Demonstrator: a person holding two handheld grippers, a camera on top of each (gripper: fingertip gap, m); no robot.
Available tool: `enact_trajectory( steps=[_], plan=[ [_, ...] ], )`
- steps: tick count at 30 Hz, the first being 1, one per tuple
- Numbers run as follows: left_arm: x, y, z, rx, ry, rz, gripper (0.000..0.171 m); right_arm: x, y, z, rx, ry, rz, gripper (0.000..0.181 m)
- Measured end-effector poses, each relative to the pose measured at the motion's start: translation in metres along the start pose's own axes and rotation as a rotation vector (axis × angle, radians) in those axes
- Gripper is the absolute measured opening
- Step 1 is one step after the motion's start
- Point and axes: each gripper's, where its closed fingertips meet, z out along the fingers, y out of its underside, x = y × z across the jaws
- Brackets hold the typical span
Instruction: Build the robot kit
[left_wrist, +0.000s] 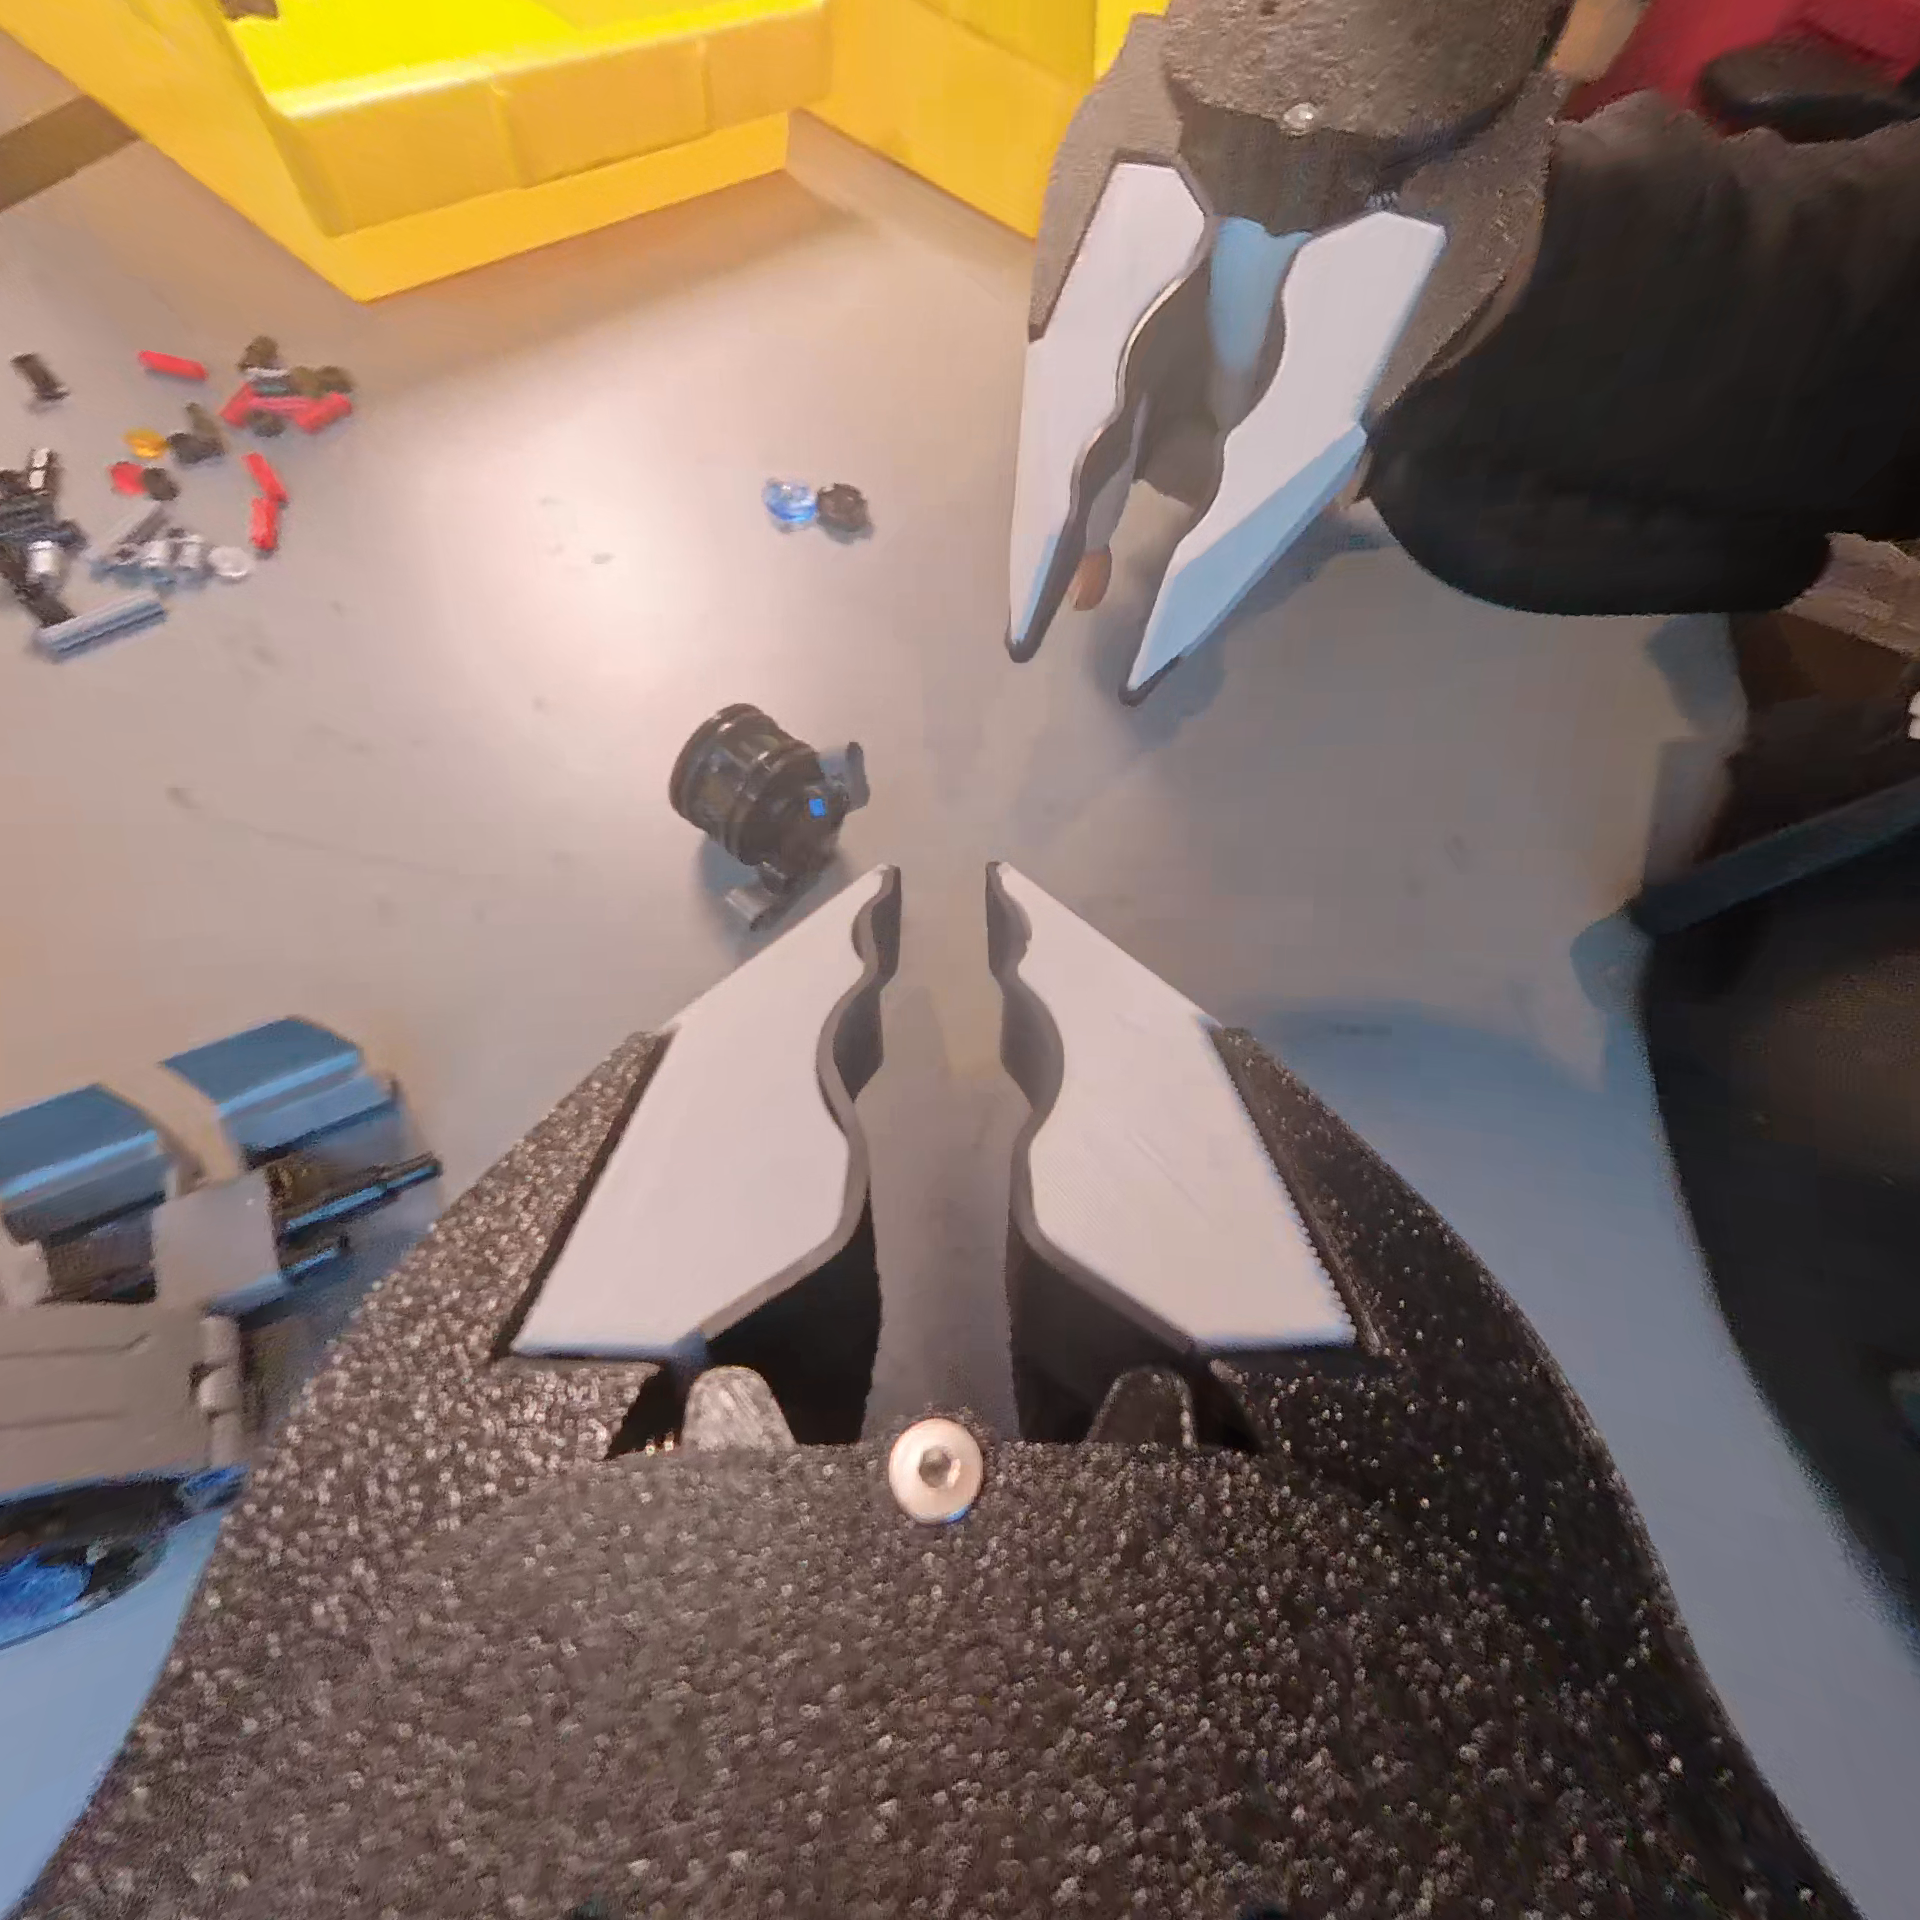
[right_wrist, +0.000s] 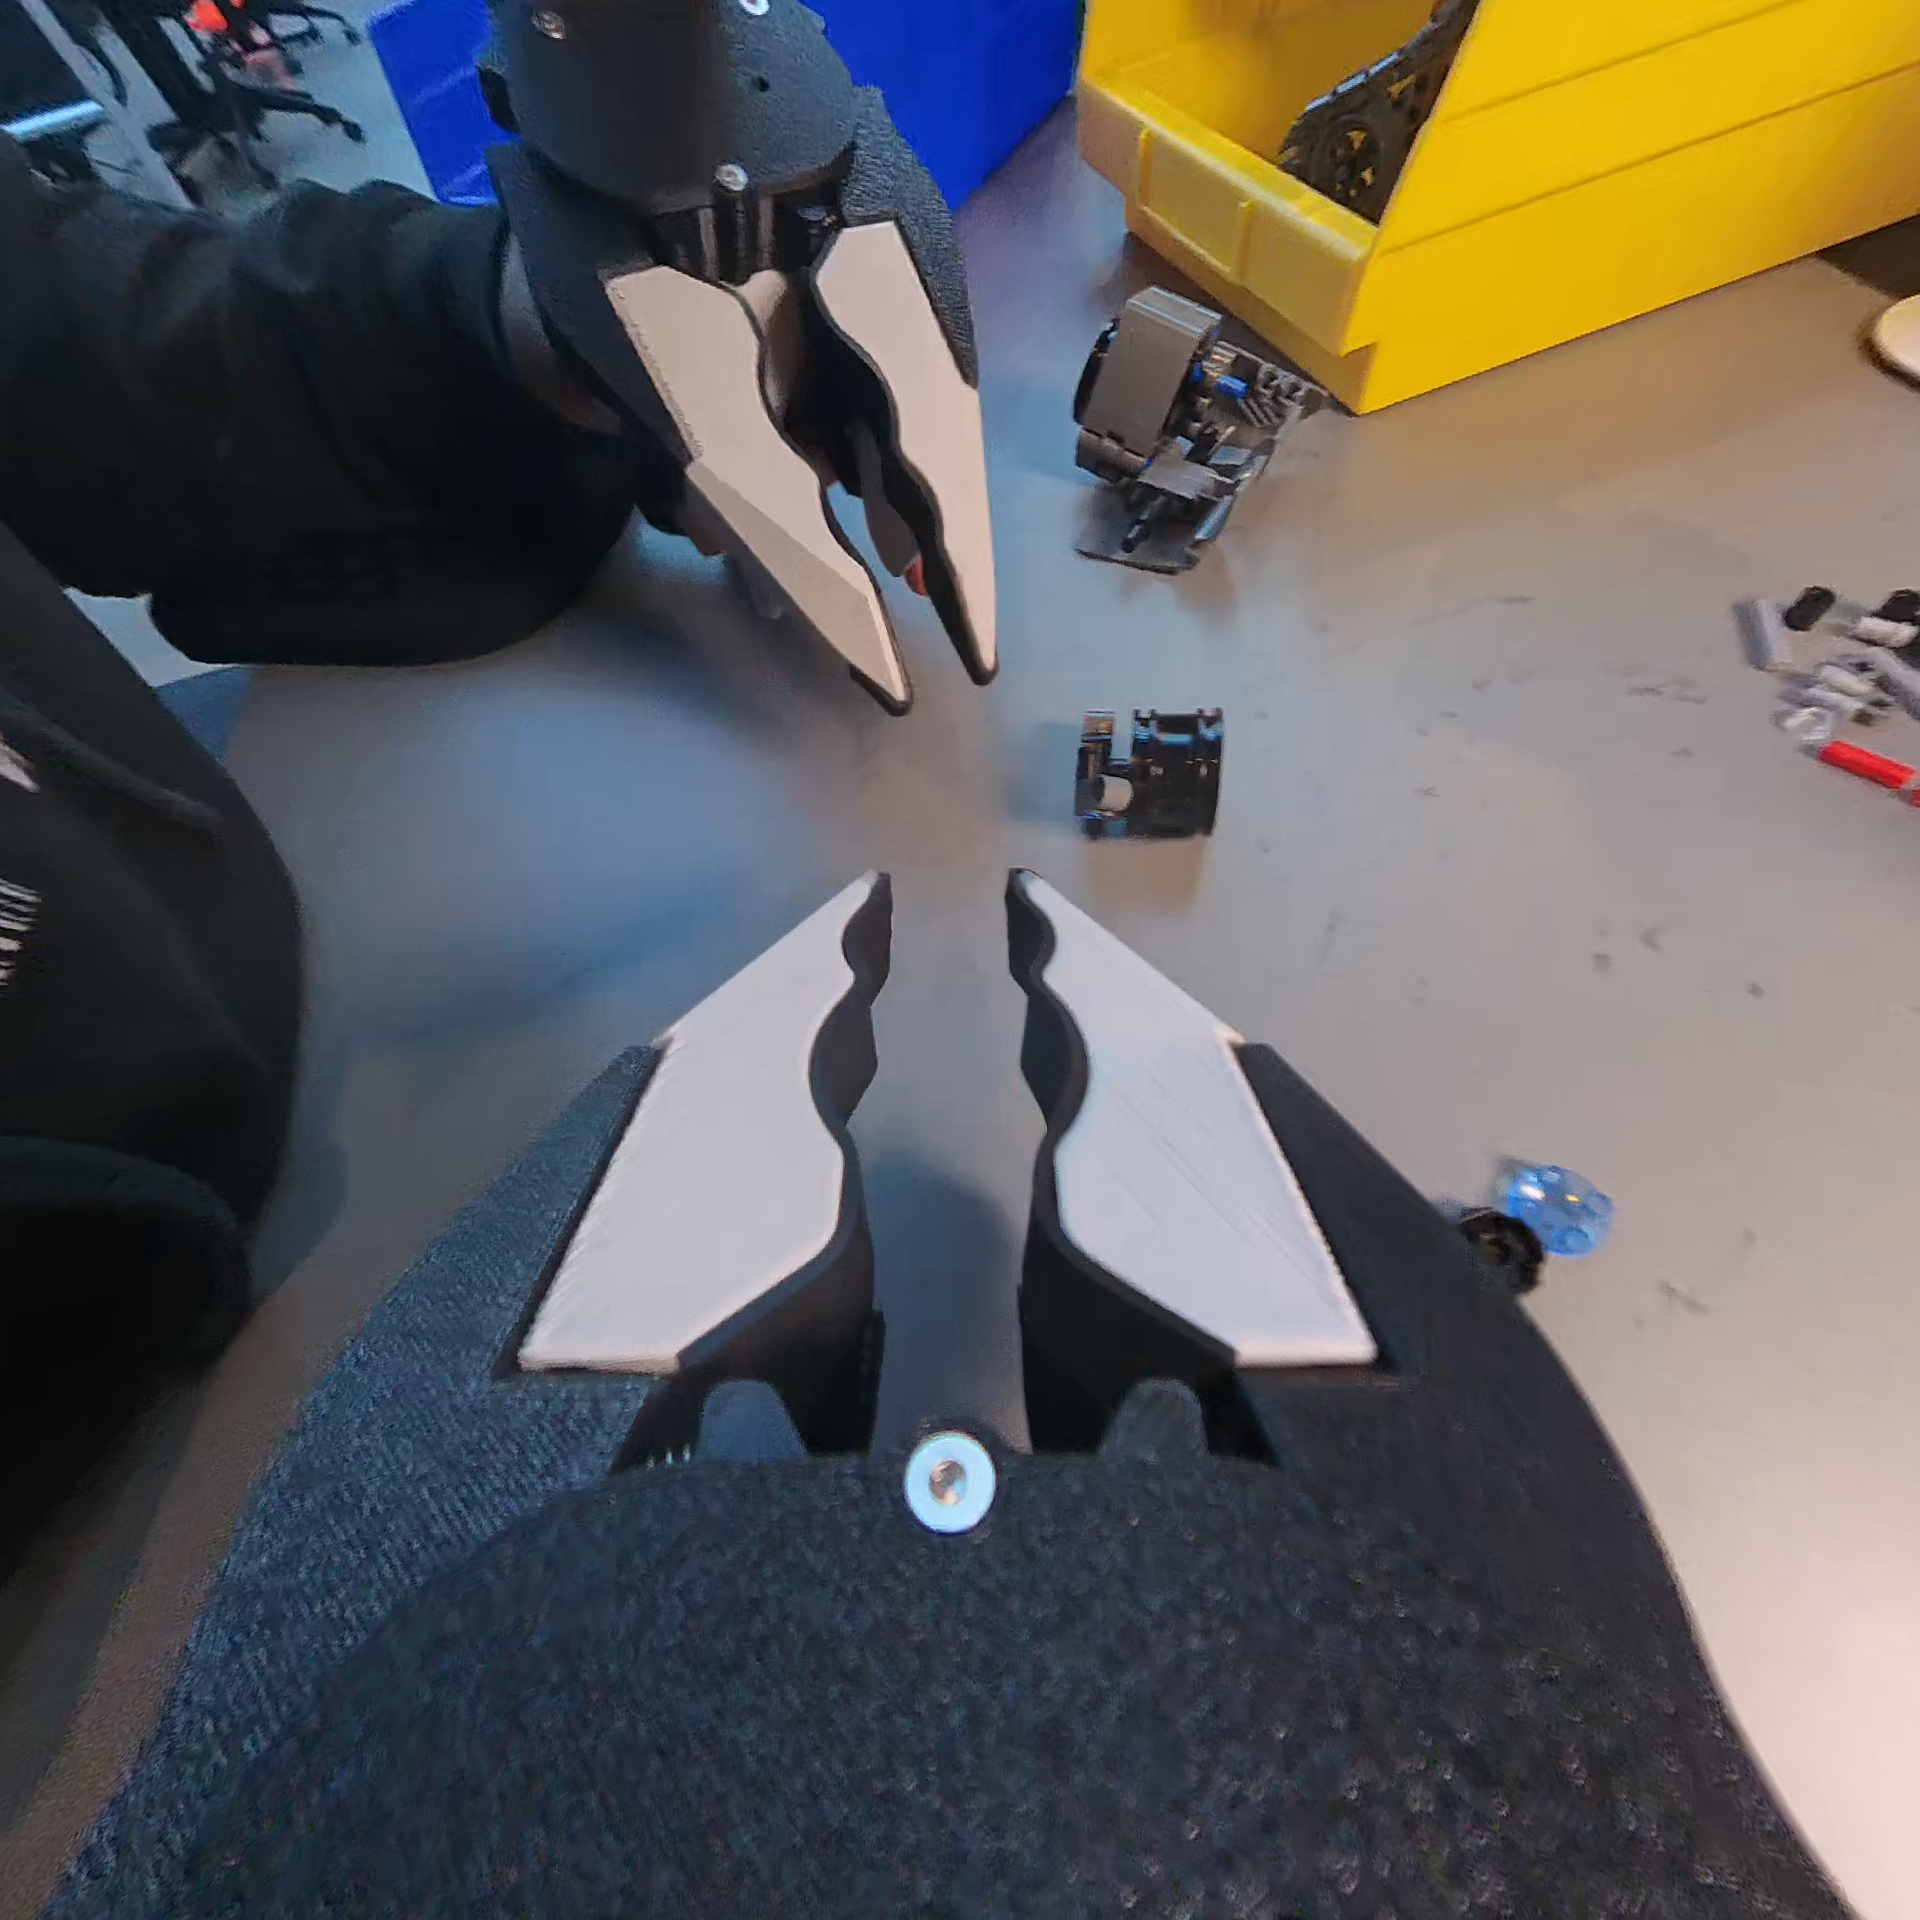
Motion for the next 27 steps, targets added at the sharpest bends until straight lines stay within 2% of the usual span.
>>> enact_trajectory(
  steps=[4, 9, 10, 11, 12, 13, 15, 18, 19, 22, 24, 27],
  plan=[
    [-0.021, 0.002, -0.006, -0.001, -0.090, -0.025, 0.023, 0.025, -0.003, 0.010, -0.050, 0.132, -0.059, 0.045],
    [-0.037, 0.011, -0.009, -0.045, -0.165, -0.013, 0.025, 0.043, -0.009, 0.047, -0.158, 0.137, -0.057, 0.071],
    [-0.039, 0.012, -0.010, -0.049, -0.173, -0.010, 0.025, 0.046, -0.010, 0.056, -0.178, 0.130, -0.042, 0.070],
    [-0.040, 0.013, -0.011, -0.053, -0.180, -0.010, 0.026, 0.048, -0.009, 0.064, -0.204, 0.119, -0.037, 0.062],
    [-0.042, 0.014, -0.012, -0.051, -0.186, -0.015, 0.026, 0.048, -0.008, 0.069, -0.236, 0.105, -0.072, 0.037],
    [-0.043, 0.013, -0.013, -0.043, -0.181, -0.029, 0.027, 0.050, -0.011, 0.071, -0.236, 0.112, -0.154, 0.034],
    [-0.040, 0.007, -0.016, 0.013, -0.135, -0.086, 0.030, 0.039, -0.026, 0.065, -0.148, 0.118, -0.398, 0.033],
    [-0.025, -0.017, -0.024, 0.171, 0.024, -0.206, 0.037, 0.004, -0.055, 0.038, 0.099, 0.166, -0.736, 0.033],
    [-0.018, -0.024, -0.027, 0.214, 0.092, -0.235, 0.041, -0.002, -0.062, 0.030, 0.153, 0.217, -0.798, 0.034],
    [0.009, -0.039, -0.033, 0.285, 0.299, -0.274, 0.040, -0.018, -0.077, 0.011, 0.226, 0.350, -0.966, 0.034],
    [0.021, -0.046, -0.034, 0.322, 0.356, -0.272, 0.039, -0.027, -0.080, 0.005, 0.247, 0.405, -1.057, 0.034],
    [0.035, -0.053, -0.033, 0.352, 0.413, -0.254, 0.035, -0.038, -0.078, 0.005, 0.255, 0.383, -1.092, 0.034]
  ],
)
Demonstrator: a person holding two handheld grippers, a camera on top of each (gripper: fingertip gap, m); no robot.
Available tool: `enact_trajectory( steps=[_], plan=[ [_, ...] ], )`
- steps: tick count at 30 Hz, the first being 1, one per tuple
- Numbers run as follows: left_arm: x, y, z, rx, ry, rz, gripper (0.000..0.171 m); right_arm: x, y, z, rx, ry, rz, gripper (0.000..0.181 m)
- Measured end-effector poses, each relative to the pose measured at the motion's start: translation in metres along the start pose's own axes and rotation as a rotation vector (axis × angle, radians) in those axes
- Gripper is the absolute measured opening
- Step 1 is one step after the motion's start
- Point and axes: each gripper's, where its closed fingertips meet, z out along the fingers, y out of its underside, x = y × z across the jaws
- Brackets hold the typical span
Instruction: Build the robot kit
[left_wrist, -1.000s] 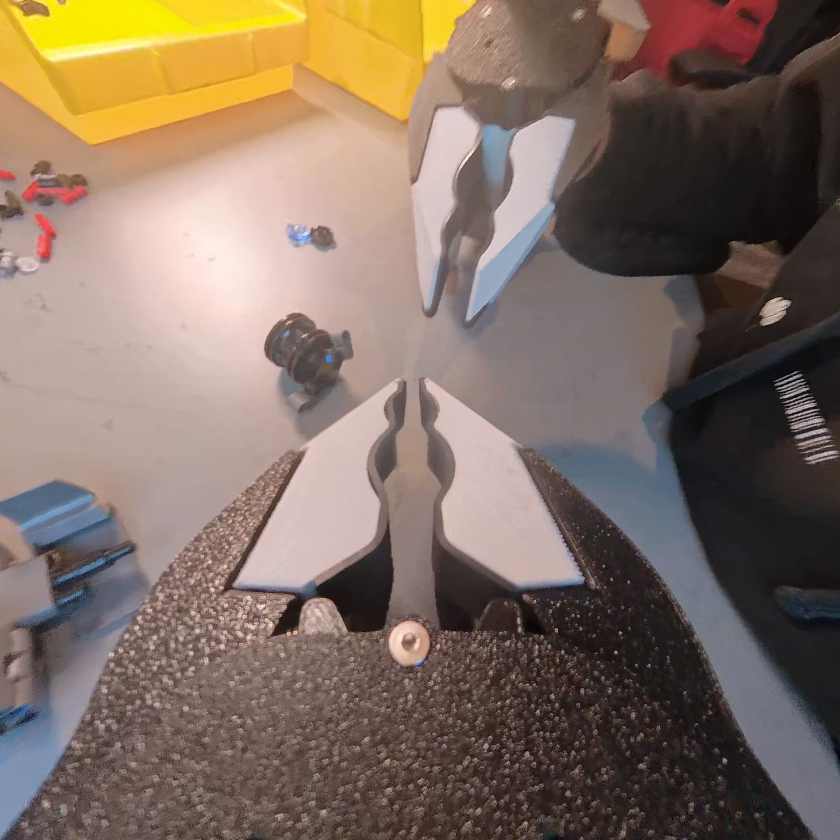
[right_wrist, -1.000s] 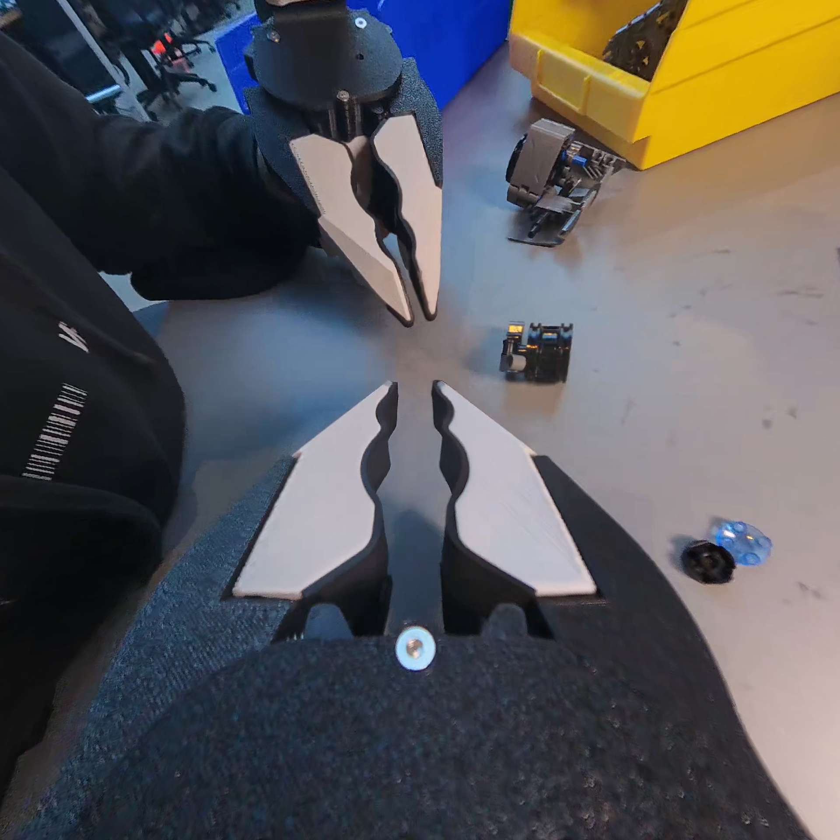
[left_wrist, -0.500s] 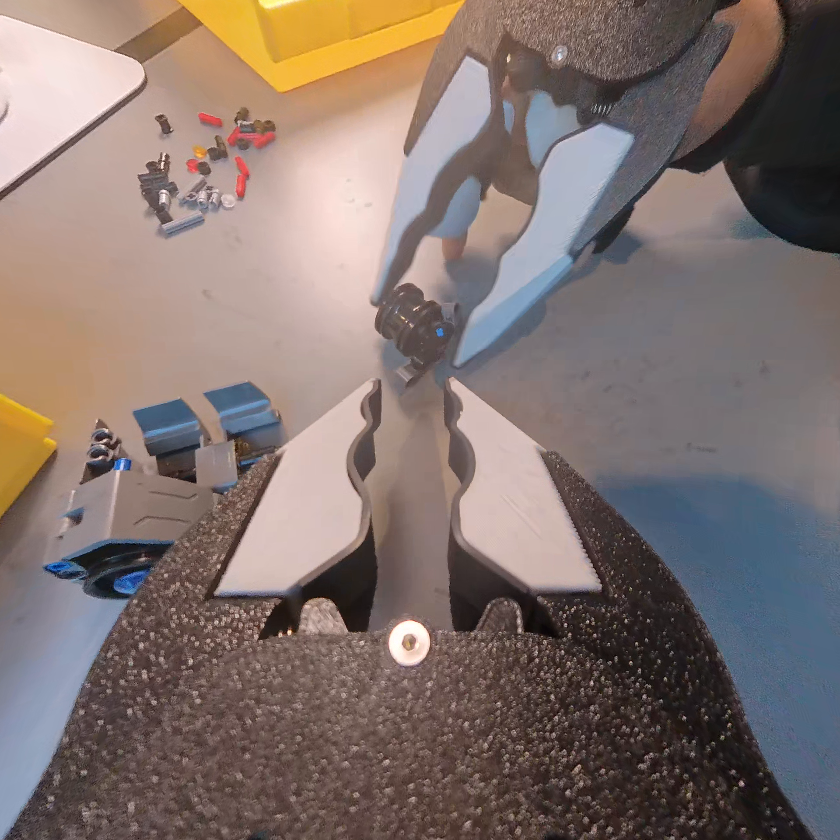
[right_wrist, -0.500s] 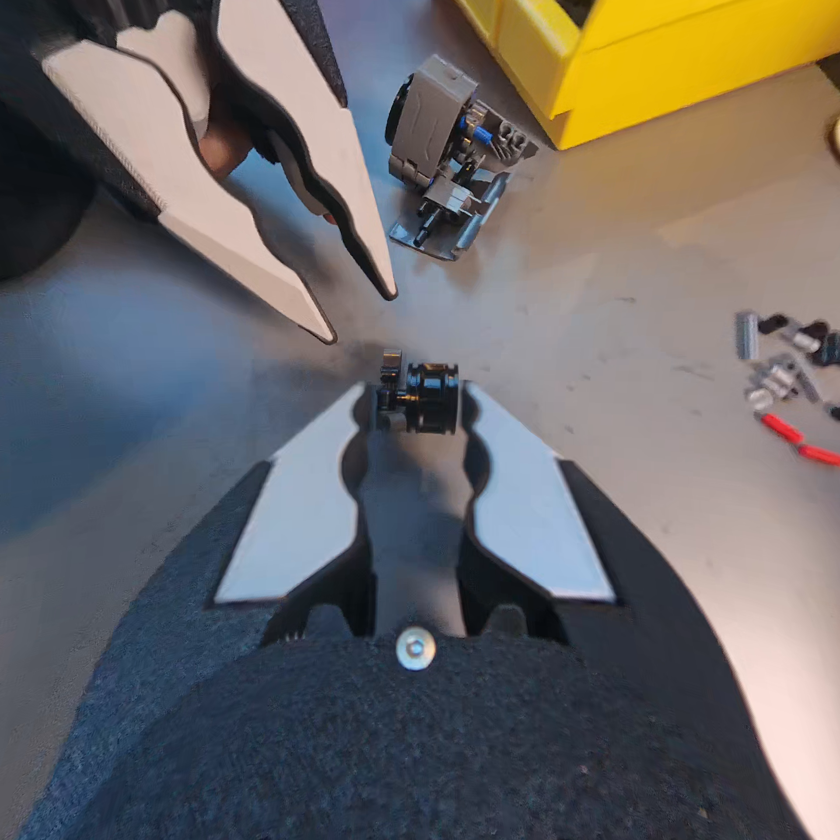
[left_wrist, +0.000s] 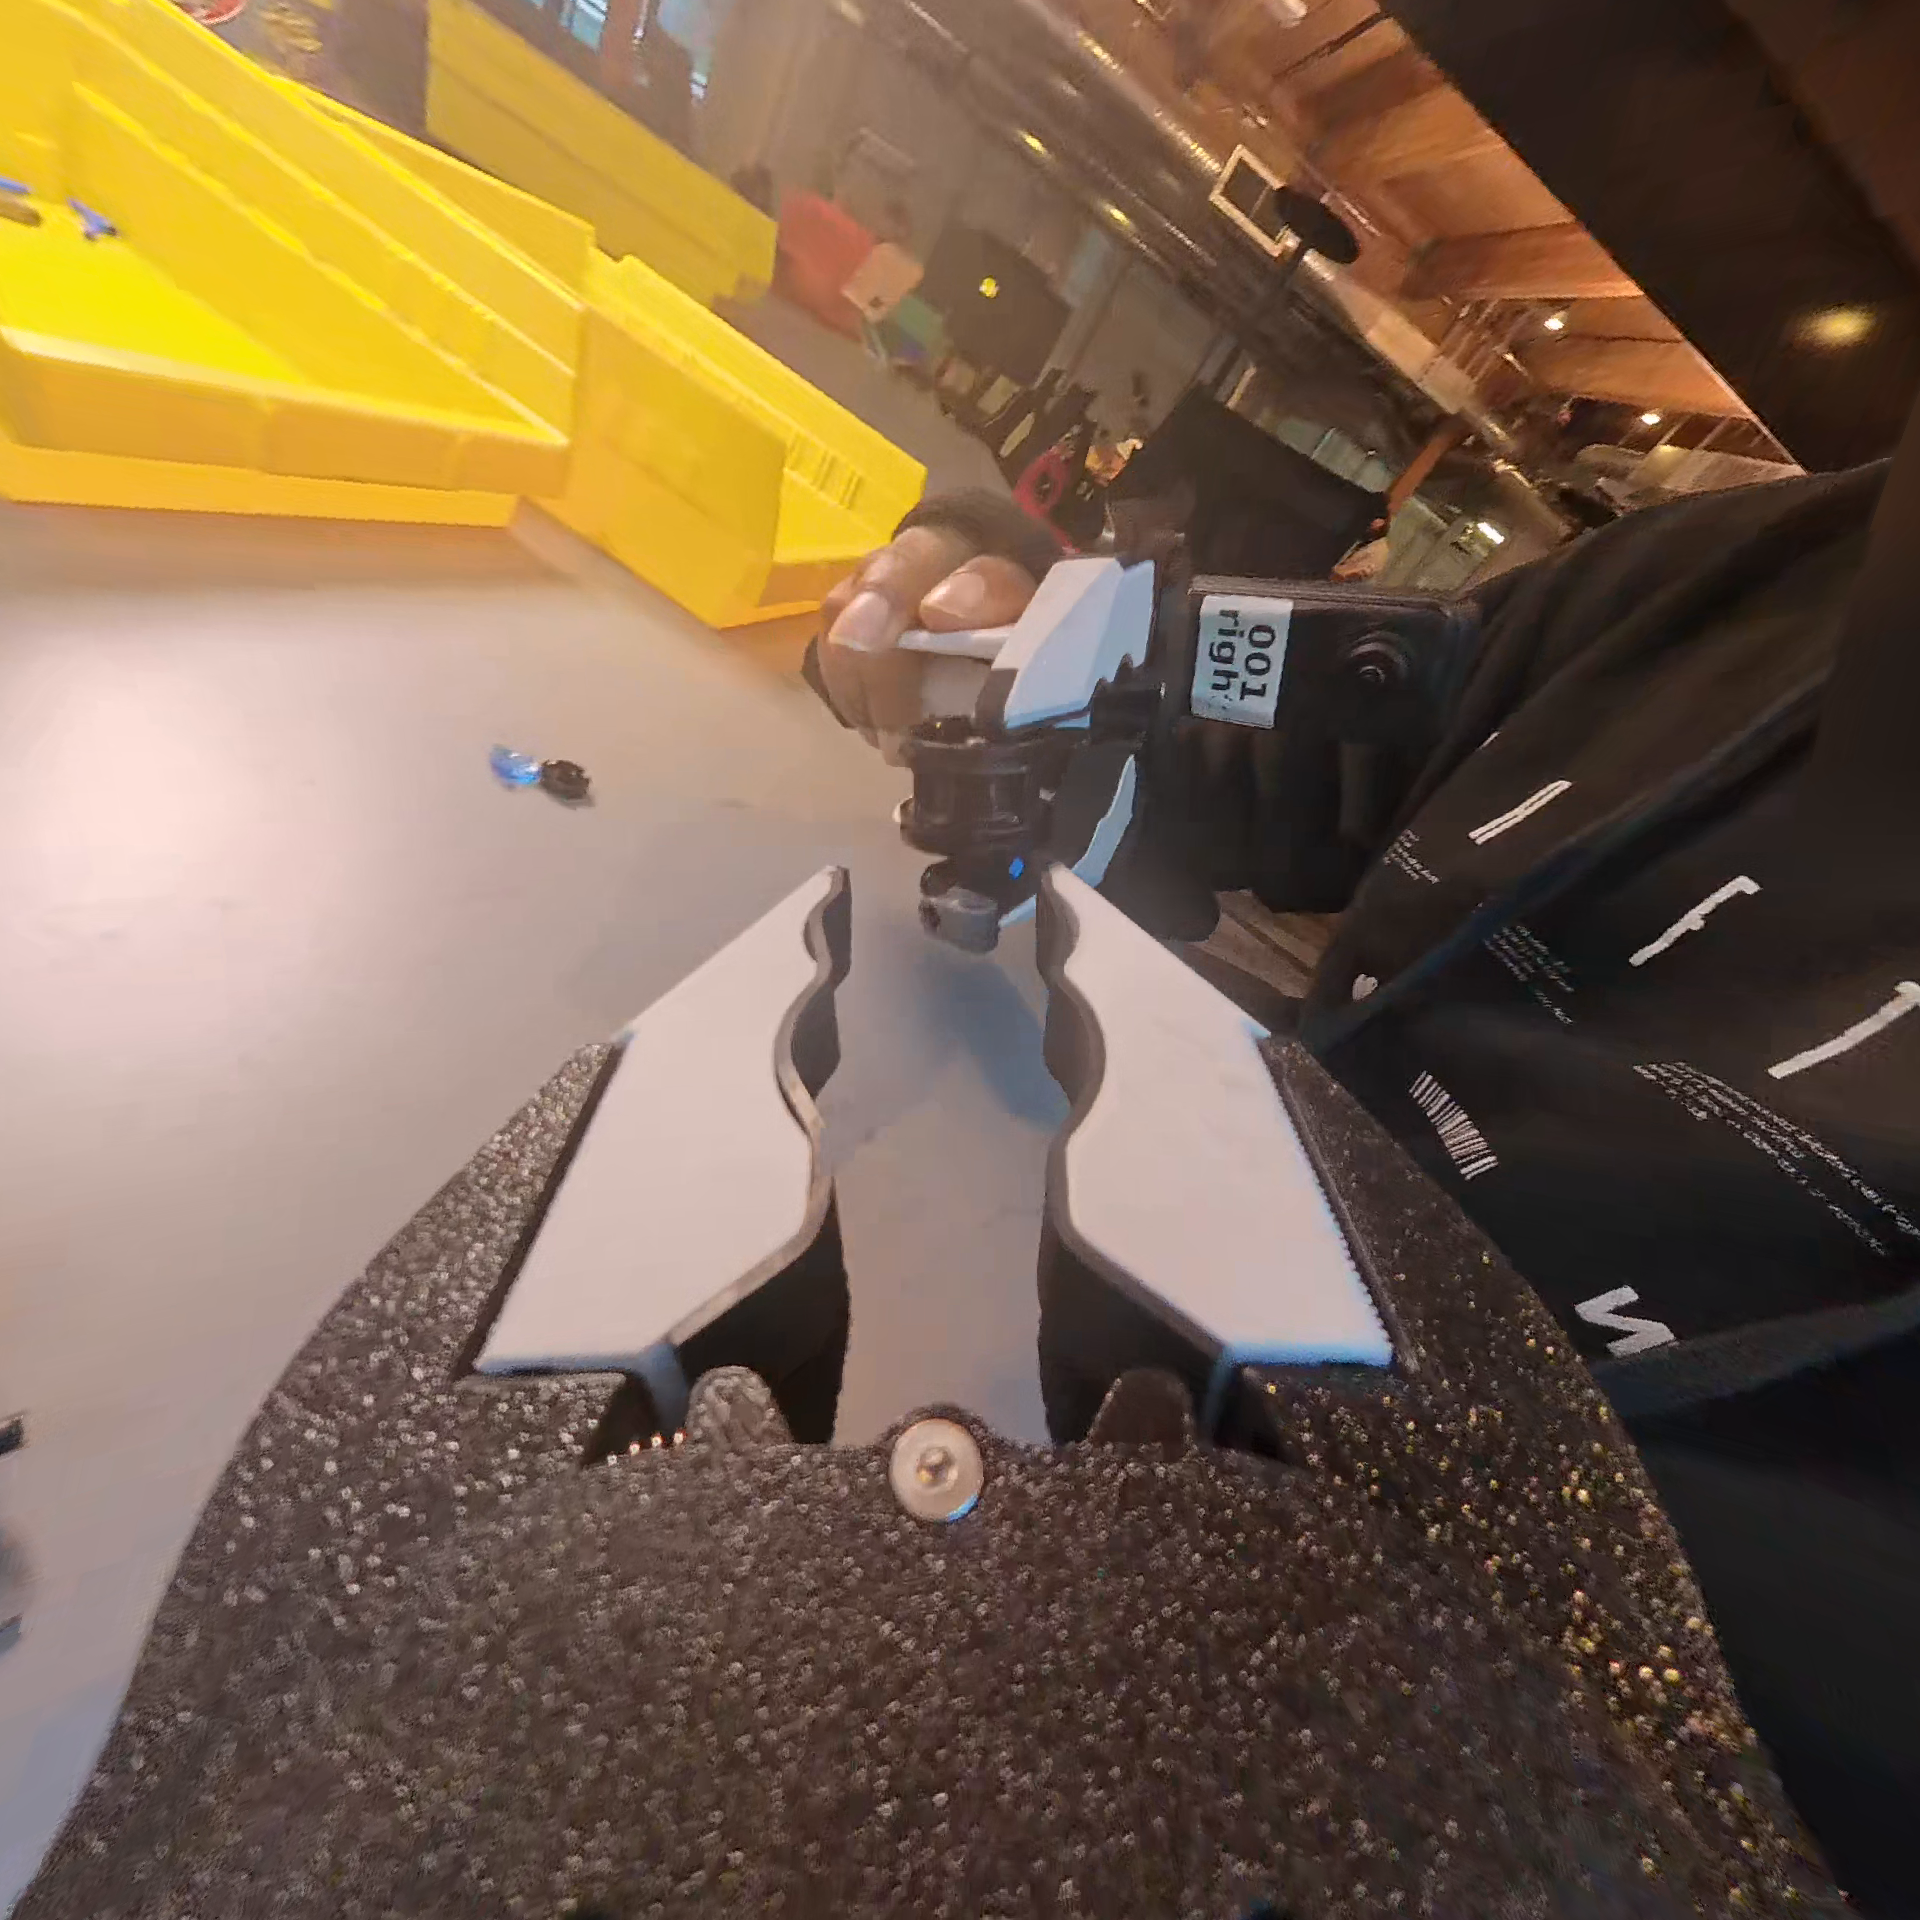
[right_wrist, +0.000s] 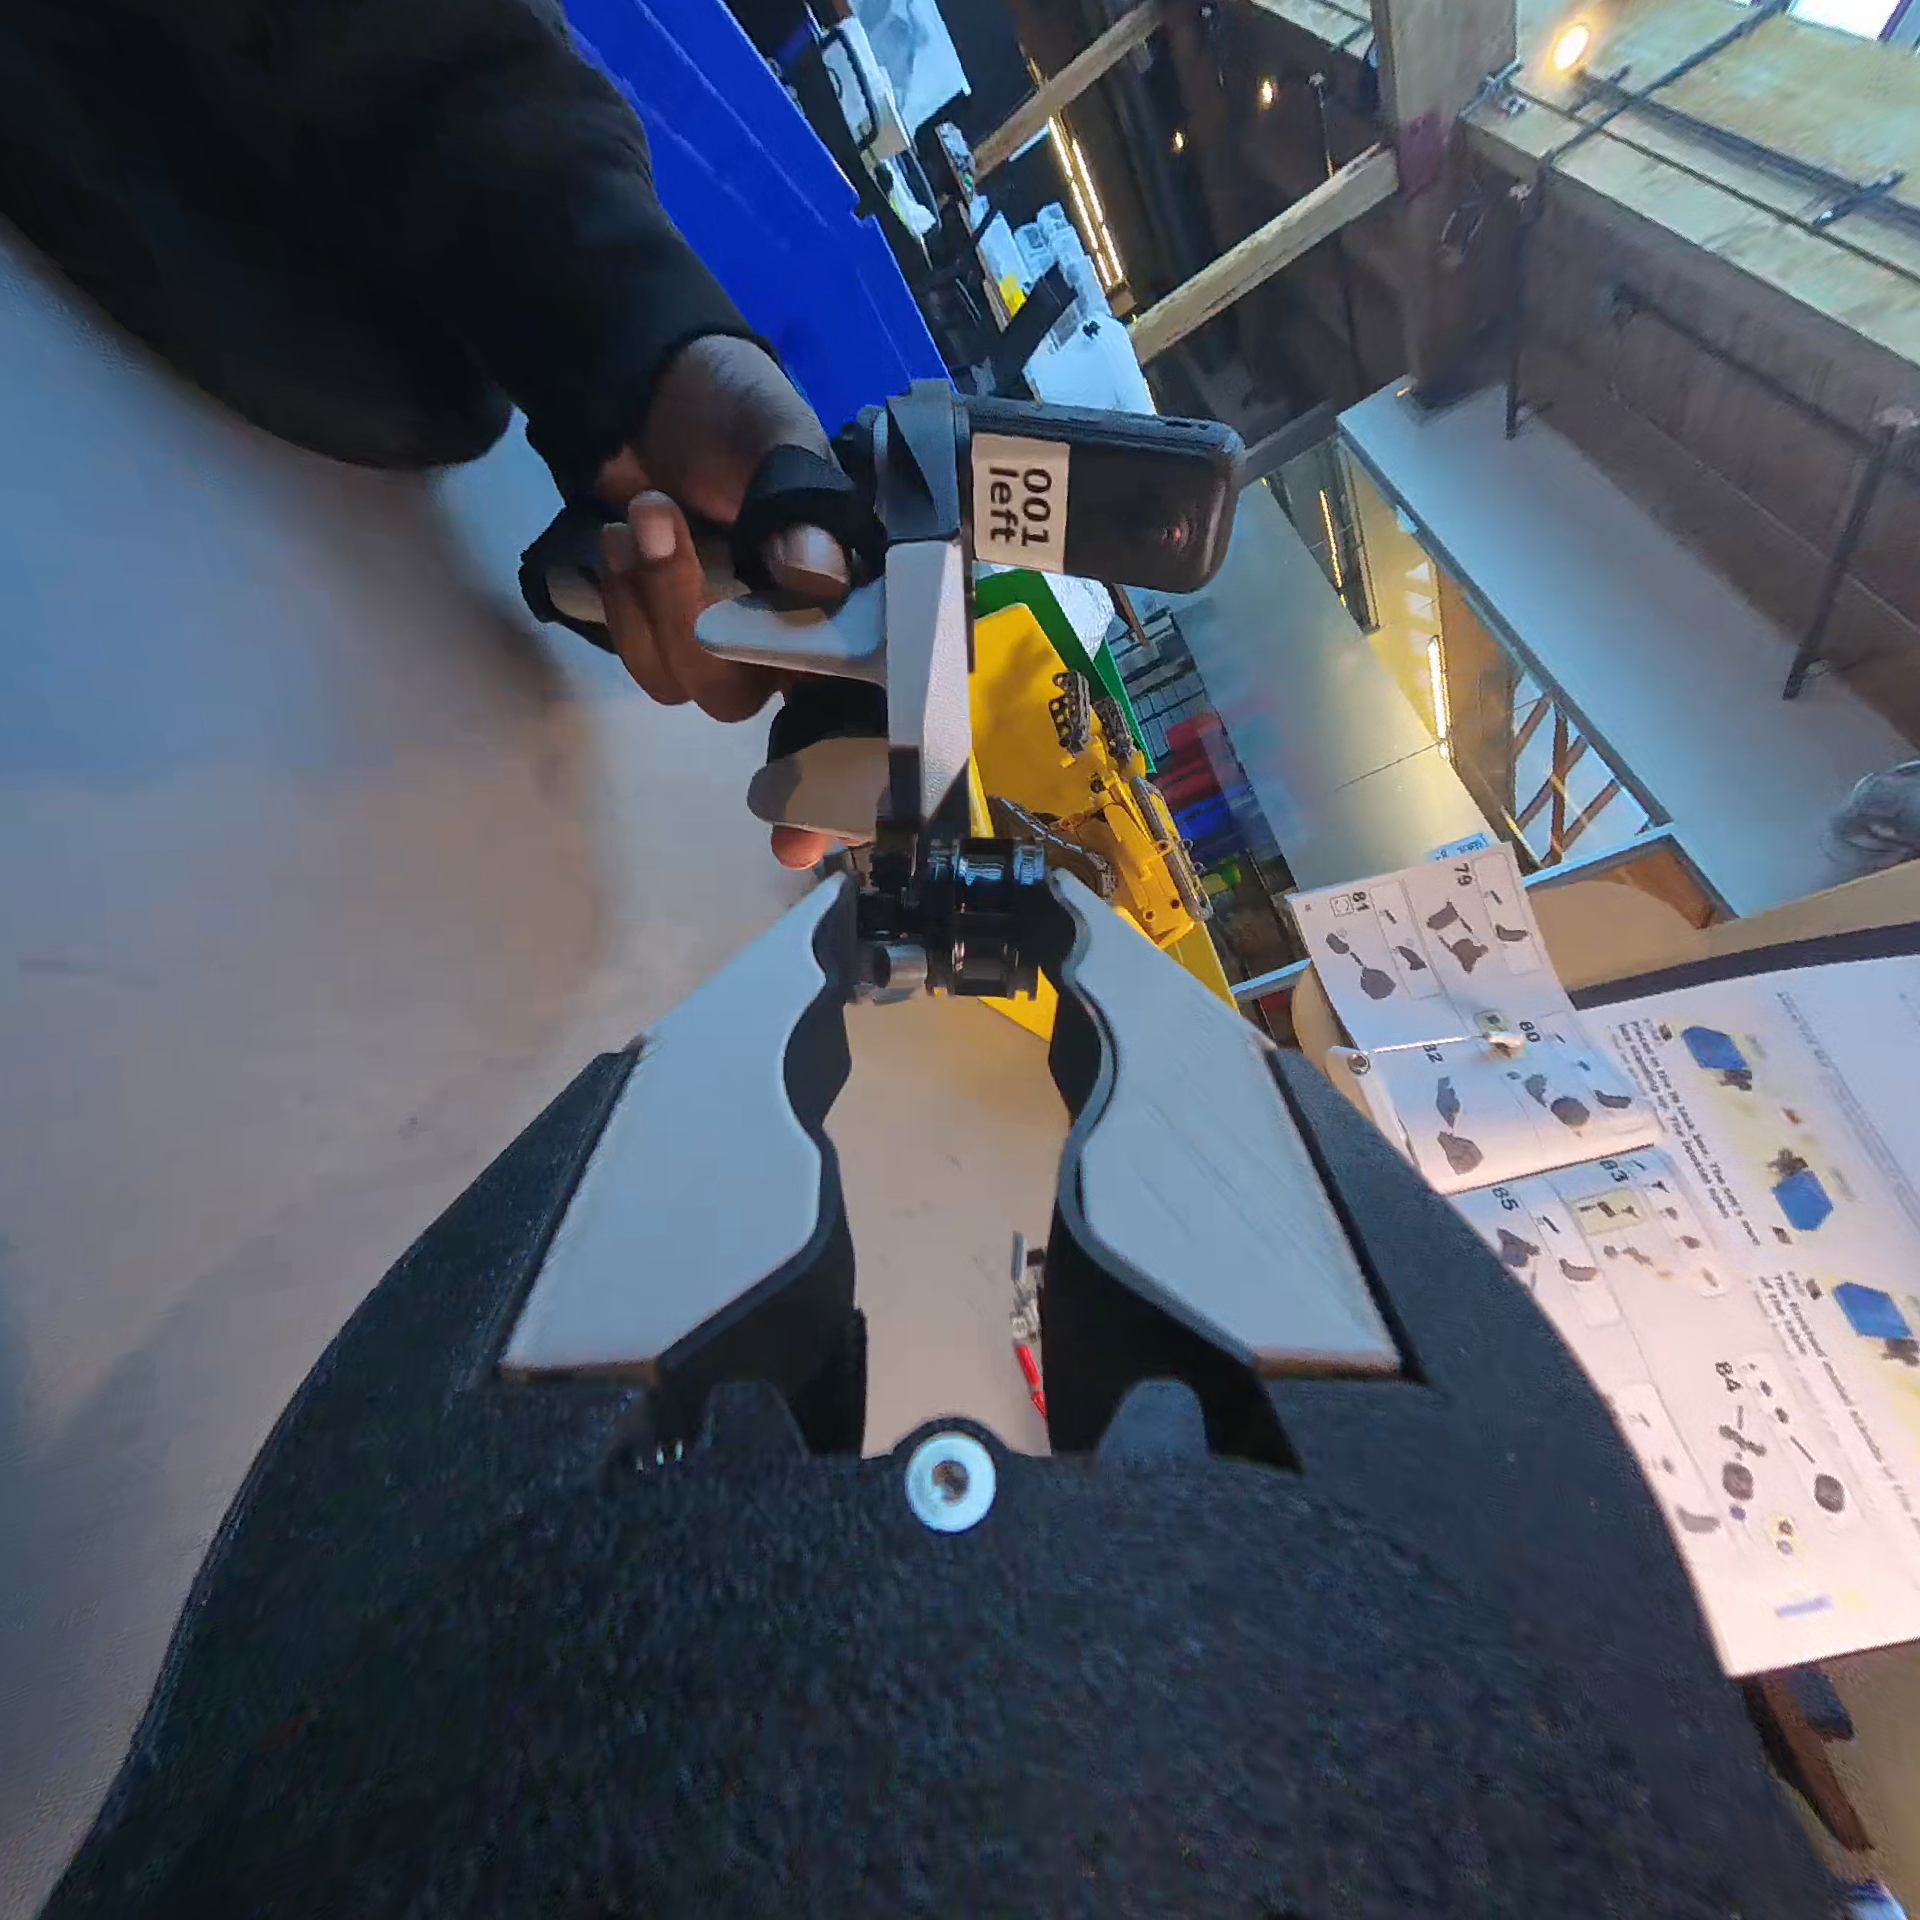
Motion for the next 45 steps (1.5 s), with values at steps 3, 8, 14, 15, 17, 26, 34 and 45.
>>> enact_trajectory(
  steps=[3, 8, 14, 15, 17, 26, 34, 45],
  plan=[
    [0.006, 0.011, 0.006, -0.056, 0.023, 0.015, 0.014, -0.008, -0.002, -0.002, 0.029, -0.098, 0.120, 0.034],
    [0.017, 0.024, 0.010, -0.133, 0.088, 0.003, 0.016, -0.012, 0.004, -0.011, 0.077, -0.285, 0.487, 0.034],
    [0.016, 0.035, 0.004, -0.226, 0.066, 0.074, 0.024, -0.009, 0.008, -0.027, 0.143, -0.448, 0.788, 0.034],
    [0.015, 0.030, 0.004, -0.195, 0.066, 0.055, 0.027, -0.010, 0.008, -0.029, 0.143, -0.459, 0.784, 0.034],
    [0.013, 0.018, 0.005, -0.116, 0.071, 0.000, 0.038, -0.017, 0.003, -0.032, 0.151, -0.508, 0.760, 0.034],
    [0.045, 0.021, 0.037, -0.093, 0.311, -0.250, 0.034, -0.038, -0.030, -0.039, 0.146, -0.641, 0.546, 0.034],
    [0.012, -0.026, 0.014, 0.251, 0.201, -0.360, 0.033, 0.014, 0.001, -0.029, 0.072, -0.272, 0.536, 0.034],
    [-0.010, -0.035, 0.005, 0.361, 0.073, -0.396, 0.033, 0.026, 0.015, -0.017, -0.016, -0.048, 0.334, 0.001]
  ],
)
